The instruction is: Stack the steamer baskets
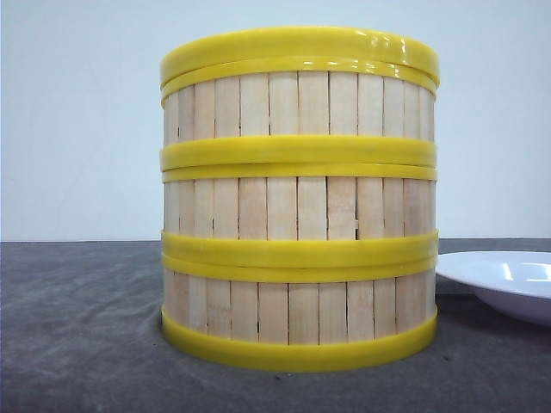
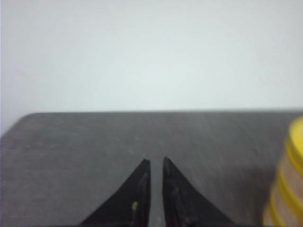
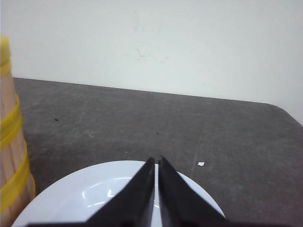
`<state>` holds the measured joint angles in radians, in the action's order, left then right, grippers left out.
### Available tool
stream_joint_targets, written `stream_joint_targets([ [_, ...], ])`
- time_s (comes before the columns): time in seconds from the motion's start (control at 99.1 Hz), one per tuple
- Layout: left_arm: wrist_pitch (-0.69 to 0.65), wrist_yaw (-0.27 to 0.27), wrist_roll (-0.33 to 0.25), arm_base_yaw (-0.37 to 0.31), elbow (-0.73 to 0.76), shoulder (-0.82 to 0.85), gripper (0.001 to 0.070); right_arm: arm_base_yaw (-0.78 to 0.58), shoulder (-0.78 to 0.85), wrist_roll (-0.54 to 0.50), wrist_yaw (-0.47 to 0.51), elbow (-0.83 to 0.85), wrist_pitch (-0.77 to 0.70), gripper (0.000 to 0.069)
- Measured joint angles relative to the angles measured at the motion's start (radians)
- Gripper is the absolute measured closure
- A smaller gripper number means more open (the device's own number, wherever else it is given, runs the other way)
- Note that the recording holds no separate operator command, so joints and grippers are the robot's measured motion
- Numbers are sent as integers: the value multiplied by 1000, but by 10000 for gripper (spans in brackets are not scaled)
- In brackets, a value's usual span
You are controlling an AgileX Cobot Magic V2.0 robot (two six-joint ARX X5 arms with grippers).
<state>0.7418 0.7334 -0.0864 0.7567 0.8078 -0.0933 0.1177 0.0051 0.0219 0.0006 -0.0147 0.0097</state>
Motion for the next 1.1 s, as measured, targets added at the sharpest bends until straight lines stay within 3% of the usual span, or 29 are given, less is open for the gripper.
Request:
stream_joint_targets([
  [0.091, -11, -11, -71, -37, -3, 0, 690, 0, 0, 0, 0, 0, 0, 684],
  [0.141, -47, -54, -93, -70, -27, 1, 691, 0, 0, 0, 0, 0, 0, 684],
  [0.232, -121, -166, -80, -152, -130, 2, 691, 0, 0, 0, 0, 0, 0, 684],
  [0.313, -129, -193, -90, -219, -233, 0, 691, 0, 0, 0, 0, 0, 0, 684],
  [0.434, -253, -249, -186, -302, -375, 0, 691, 0, 0, 0, 0, 0, 1, 684],
  [0.494, -388, -337, -193, -348, -455, 0, 691, 0, 0, 0, 0, 0, 1, 684],
  [0.625, -684, -623, -125, -468, -665, 3, 691, 0, 0, 0, 0, 0, 1, 684],
  [0.676, -711, -684, -121, -519, -725, 13, 691, 0, 0, 0, 0, 0, 1, 684],
  [0.837, -624, -747, -120, -650, -776, 92, 691, 0, 0, 0, 0, 0, 2, 684],
  [1.009, -559, -754, -29, -655, -776, 87, 691, 0, 0, 0, -1, 0, 2, 684],
  [1.099, -558, -712, 4, -654, -776, 89, 691, 0, 0, 0, 0, 0, 2, 684],
])
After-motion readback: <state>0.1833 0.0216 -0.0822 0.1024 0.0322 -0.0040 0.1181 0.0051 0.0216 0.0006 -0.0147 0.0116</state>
